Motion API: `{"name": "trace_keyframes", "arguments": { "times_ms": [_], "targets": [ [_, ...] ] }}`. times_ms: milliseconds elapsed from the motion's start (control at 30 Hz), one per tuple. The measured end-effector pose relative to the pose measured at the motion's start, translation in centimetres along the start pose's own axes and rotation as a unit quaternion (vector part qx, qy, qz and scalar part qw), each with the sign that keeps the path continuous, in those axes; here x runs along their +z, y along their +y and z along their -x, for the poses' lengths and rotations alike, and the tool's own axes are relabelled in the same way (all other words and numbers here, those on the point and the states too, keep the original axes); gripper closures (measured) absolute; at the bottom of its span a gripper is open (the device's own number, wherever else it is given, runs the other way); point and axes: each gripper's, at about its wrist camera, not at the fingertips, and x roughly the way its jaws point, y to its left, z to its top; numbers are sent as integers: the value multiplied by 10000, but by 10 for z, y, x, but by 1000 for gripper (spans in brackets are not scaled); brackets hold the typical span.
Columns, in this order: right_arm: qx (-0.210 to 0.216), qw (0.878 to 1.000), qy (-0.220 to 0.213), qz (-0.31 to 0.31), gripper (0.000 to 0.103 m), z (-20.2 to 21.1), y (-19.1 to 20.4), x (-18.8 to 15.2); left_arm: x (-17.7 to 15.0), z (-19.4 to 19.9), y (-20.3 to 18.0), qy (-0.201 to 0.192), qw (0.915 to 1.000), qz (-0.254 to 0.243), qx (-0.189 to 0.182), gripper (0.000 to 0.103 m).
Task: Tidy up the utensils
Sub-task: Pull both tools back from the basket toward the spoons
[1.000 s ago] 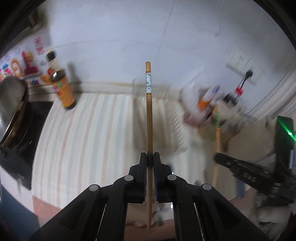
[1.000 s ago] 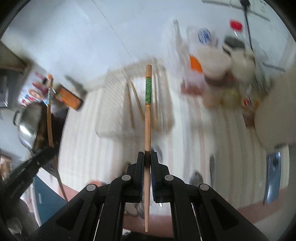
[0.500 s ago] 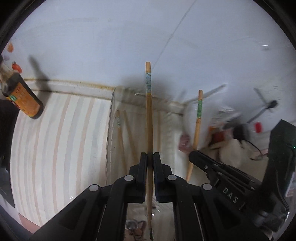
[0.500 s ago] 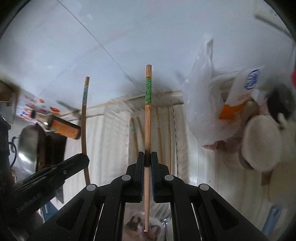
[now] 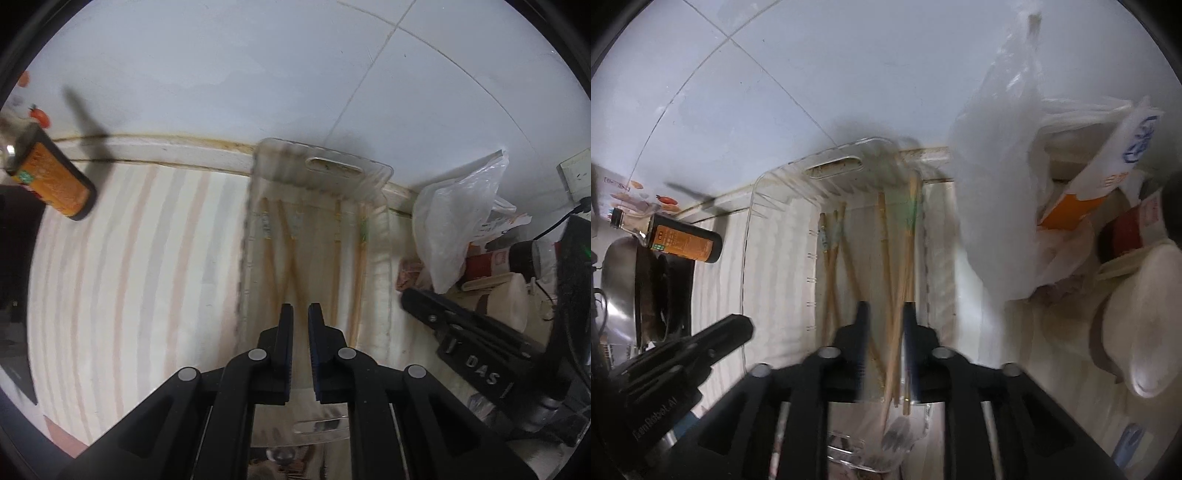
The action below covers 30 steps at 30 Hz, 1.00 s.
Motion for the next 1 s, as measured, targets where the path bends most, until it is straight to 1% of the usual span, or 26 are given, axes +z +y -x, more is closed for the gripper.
{"name": "trace_keyframes", "arguments": {
  "times_ms": [33,67,100,133,167,200,233,267,300,333,367,400,433,467,533,633,733,1000],
  "targets": [
    [-65,10000,-57,35,68,4,0,-3,-4,3,0,-71,9999,-43,145,92],
    [-130,9998,-103,64,66,8,-1,-6,-7,6,1,-133,9995,-65,270,86],
    [-236,9995,-182,110,59,13,-2,-10,-12,8,1,-215,9988,-91,423,75],
    [-341,9989,-273,151,55,17,-1,-15,-18,12,2,-327,9978,-132,558,69],
    [-514,9977,-383,224,48,22,0,-21,-22,14,2,-434,9966,-168,680,57],
    [-637,9965,-456,276,40,27,-1,-25,-27,17,2,-537,9952,-209,788,48],
    [-809,9946,-551,334,35,30,0,-32,-33,19,2,-639,9940,-255,856,46],
    [-931,9932,-599,351,26,33,-1,-36,-39,22,4,-741,9923,-285,949,43],
    [-1098,9911,-657,369,18,34,-1,-44,-45,24,5,-842,9900,-336,1077,40],
    [-1206,9895,-701,381,16,35,-2,-51,-50,25,6,-914,9883,-380,1163,39],
    [-1325,9876,-751,374,12,37,-4,-58,-56,27,7,-1000,9861,-412,1261,33],
    [-1398,9865,-774,365,10,38,-5,-62,-61,28,9,-1052,9847,-436,1320,23],
    [-1488,9848,-816,370,7,40,-6,-69,-65,29,10,-1090,9835,-463,1370,19],
    [-1533,9839,-842,367,3,42,-7,-76,-69,30,12,-1107,9830,-467,1390,9],
    [-1580,9827,-894,374,1,47,-8,-85,-74,33,14,-1103,9833,-455,1371,1],
    [-1672,9794,-1051,430,0,59,-8,-100,-85,43,14,-1190,9819,-486,1390,0],
    [-1676,9767,-1255,462,0,80,-6,-115,-98,59,11,-1365,9803,-514,1333,0],
    [-1729,9610,-2091,526,0,160,3,-164,-141,120,-3,-1962,9723,-606,1119,0]
  ]
}}
